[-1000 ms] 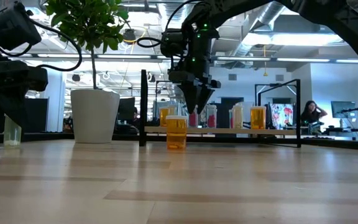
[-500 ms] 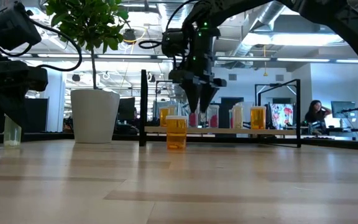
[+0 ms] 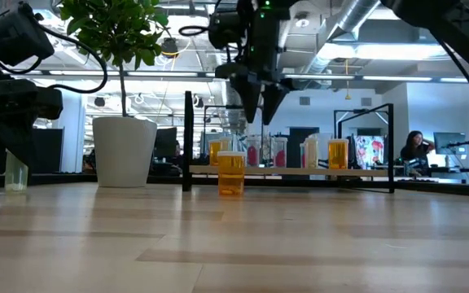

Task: Pick and place medicine bottles onto shelf by color
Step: Put the orange pill bottle on the shelf

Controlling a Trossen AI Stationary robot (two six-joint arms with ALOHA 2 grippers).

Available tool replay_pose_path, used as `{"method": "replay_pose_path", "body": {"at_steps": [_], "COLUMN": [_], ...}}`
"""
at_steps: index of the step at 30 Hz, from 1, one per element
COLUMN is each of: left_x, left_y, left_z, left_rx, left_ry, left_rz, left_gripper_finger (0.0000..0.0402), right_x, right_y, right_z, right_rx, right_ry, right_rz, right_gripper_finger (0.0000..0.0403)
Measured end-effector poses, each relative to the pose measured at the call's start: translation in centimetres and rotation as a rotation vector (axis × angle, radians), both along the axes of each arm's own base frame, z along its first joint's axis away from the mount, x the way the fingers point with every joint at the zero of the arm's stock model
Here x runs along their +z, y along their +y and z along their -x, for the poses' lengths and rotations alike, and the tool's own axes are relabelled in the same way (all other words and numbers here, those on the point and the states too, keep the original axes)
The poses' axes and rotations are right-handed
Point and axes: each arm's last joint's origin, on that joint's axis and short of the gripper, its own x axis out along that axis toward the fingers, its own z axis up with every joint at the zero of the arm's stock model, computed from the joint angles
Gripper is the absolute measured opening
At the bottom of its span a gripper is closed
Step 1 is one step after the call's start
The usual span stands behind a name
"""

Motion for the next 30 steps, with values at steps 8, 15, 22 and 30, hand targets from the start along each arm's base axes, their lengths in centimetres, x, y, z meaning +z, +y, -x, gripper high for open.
{"method": "replay_pose_path", "body": {"at_steps": [8, 15, 22, 30], "left_x": [0.0, 0.0, 0.0, 0.0], "left_y": [0.0, 0.0, 0.0, 0.0], "left_z": [0.0, 0.0, 0.0, 0.0], "left_rx": [0.000, 0.000, 0.000, 0.000], "left_ry": [0.000, 0.000, 0.000, 0.000], "left_rz": [0.000, 0.000, 0.000, 0.000], "left_gripper_finger": [0.0267, 0.0267, 0.0267, 0.0267], "right_x": [0.9, 0.9, 0.9, -0.2], "right_y": [4.0, 8.1, 11.0, 12.1], "right_z": [-0.2, -1.1, -1.7, -2.4], "right_rx": [-0.135, -0.240, -0.315, -0.386], "right_ry": [0.012, -0.053, -0.118, -0.122], "right_rz": [-0.025, -0.045, -0.068, -0.087], "right_gripper_finger": [0.0218, 0.0218, 0.0222, 0.0282]}}
